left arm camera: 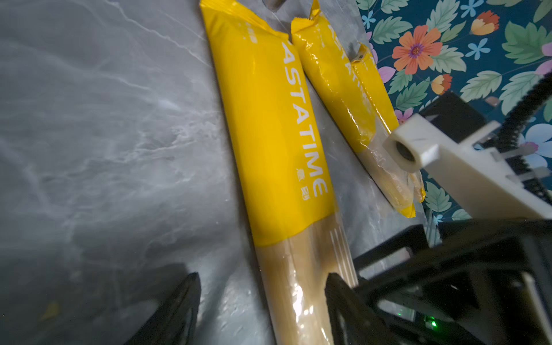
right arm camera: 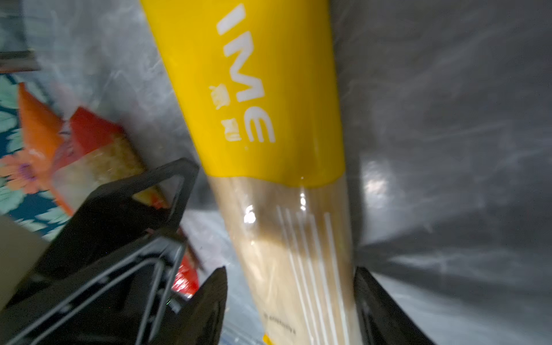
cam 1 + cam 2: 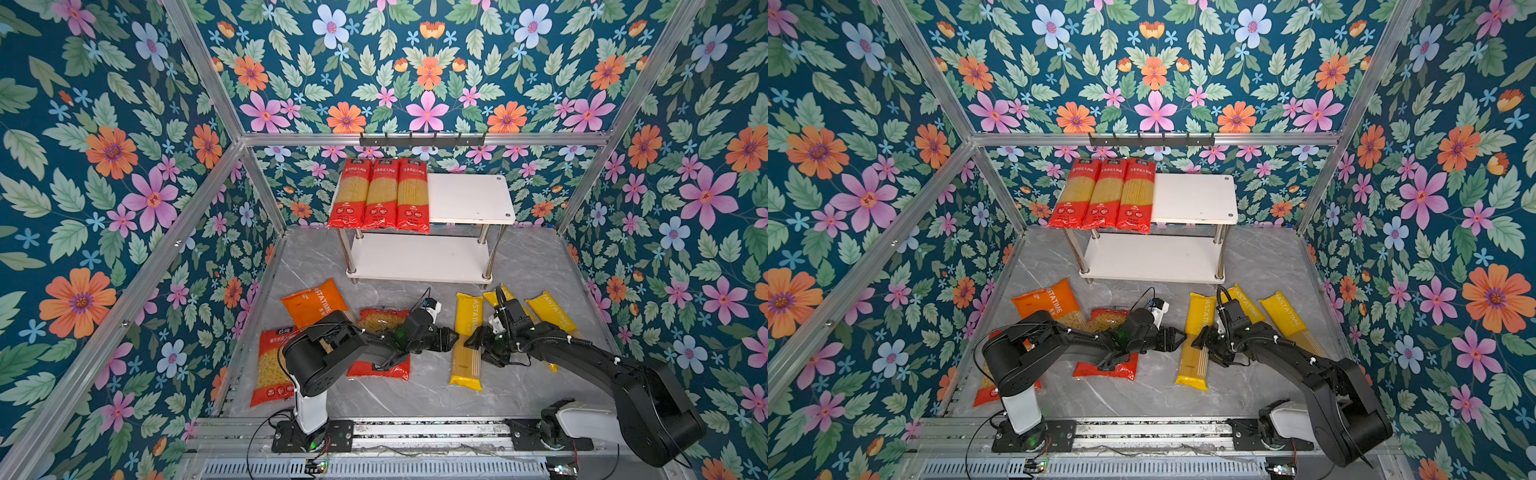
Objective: Place and organize the pasta boxes and bags onto the shelf
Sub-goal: 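Grasp the yellow PASTATIME pack with both grippers and lift it upright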
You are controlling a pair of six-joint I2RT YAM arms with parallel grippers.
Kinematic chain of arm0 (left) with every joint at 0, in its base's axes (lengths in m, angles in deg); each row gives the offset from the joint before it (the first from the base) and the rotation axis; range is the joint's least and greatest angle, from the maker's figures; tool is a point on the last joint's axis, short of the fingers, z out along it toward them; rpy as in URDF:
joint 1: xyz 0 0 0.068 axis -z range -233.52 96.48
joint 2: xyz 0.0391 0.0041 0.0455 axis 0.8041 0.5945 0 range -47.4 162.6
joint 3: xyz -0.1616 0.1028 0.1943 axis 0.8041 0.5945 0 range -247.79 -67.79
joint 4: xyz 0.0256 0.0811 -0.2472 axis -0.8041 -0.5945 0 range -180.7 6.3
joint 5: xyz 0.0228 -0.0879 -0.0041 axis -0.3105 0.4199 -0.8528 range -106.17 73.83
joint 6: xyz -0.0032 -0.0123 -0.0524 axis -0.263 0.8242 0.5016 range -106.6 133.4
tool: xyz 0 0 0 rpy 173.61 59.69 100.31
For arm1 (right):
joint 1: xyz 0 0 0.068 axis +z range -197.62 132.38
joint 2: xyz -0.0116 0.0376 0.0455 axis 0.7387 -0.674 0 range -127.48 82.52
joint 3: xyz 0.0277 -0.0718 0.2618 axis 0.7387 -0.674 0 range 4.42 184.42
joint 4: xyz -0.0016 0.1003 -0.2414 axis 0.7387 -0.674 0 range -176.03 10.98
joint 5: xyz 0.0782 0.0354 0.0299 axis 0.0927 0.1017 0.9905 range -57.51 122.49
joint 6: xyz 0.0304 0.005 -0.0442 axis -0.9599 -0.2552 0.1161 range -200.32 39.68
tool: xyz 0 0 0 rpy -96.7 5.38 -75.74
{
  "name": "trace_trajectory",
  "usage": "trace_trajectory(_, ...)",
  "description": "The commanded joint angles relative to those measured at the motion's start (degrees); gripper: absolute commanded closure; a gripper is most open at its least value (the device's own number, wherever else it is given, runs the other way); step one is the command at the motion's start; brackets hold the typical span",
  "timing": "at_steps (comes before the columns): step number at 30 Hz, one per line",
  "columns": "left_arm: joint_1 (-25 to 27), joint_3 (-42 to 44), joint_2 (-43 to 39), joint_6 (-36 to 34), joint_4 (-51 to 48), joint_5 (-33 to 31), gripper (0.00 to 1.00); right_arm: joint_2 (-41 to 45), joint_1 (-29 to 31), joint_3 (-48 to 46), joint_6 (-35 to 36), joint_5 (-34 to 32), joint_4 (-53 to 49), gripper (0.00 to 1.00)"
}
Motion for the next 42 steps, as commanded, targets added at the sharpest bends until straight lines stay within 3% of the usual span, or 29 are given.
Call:
trace_trajectory(1,-0.3,0.4,-0.4,-0.5,-2.9,1.3,0.31,2.5,-6.6,-2.0,-1.5,4.9,3.0,0.31)
trace_trajectory(4,-0.3,-1.1,1.2,-1.3,-2.9,3.7,0.31,1.9,-12.0,-1.6,3.5,2.1,1.4,0.32)
trace_trajectory(12,-0.1,-6.0,5.8,-1.4,-4.4,6.3,0.35,-6.8,-12.2,-1.5,5.7,1.2,13.8,0.4)
trace_trajectory(18,-0.1,-7.3,9.3,1.3,-1.0,9.1,0.47,-14.7,-11.6,-4.0,5.6,8.3,27.8,0.49)
trace_trajectory(22,-0.1,-7.2,9.2,1.5,0.1,10.1,0.58,-16.5,-11.0,-8.3,2.6,12.3,40.4,0.62)
trace_trajectory(27,-0.2,-5.2,7.3,2.0,2.5,11.5,0.6,-13.0,-10.6,-12.1,-0.1,13.6,49.0,0.78)
trace_trajectory(35,-1.1,-0.8,0.1,2.0,4.9,13.4,0.47,-2.8,-8.9,-11.4,3.8,12.3,42.1,0.91)
trace_trajectory(42,-3.4,3.4,-10.6,-1.7,6.9,15.0,0.39,13.9,-7.0,-11.5,10.0,9.8,37.8,1.0)
